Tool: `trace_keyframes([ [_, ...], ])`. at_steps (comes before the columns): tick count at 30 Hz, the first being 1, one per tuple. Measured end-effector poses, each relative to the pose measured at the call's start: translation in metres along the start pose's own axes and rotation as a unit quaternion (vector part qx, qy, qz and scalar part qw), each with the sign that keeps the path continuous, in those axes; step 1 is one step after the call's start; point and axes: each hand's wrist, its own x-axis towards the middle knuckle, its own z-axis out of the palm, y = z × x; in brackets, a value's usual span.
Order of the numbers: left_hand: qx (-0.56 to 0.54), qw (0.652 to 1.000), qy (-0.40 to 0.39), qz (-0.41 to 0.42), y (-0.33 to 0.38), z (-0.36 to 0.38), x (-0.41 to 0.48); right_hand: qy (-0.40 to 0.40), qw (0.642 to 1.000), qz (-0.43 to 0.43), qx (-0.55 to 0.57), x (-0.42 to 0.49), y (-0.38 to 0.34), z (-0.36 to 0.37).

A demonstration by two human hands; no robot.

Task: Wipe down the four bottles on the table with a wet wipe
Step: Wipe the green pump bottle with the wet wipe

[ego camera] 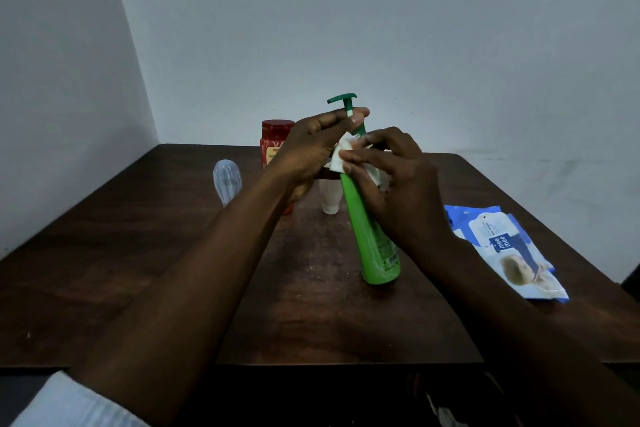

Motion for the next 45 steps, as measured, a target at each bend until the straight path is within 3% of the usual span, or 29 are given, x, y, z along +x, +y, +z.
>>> trace_keyframes([
  [26,0.044,0.997,0.043,-0.056,-0.009,-0.012,0.013,-0.126,0.992,0.016,-0.001,-0.096,-0.004,-0.025],
  [45,0.072,0.995,0.052,-0.053,-0.013,-0.01,0.018,-0.151,0.988,0.035,0.001,-0.115,-0.003,-0.034],
])
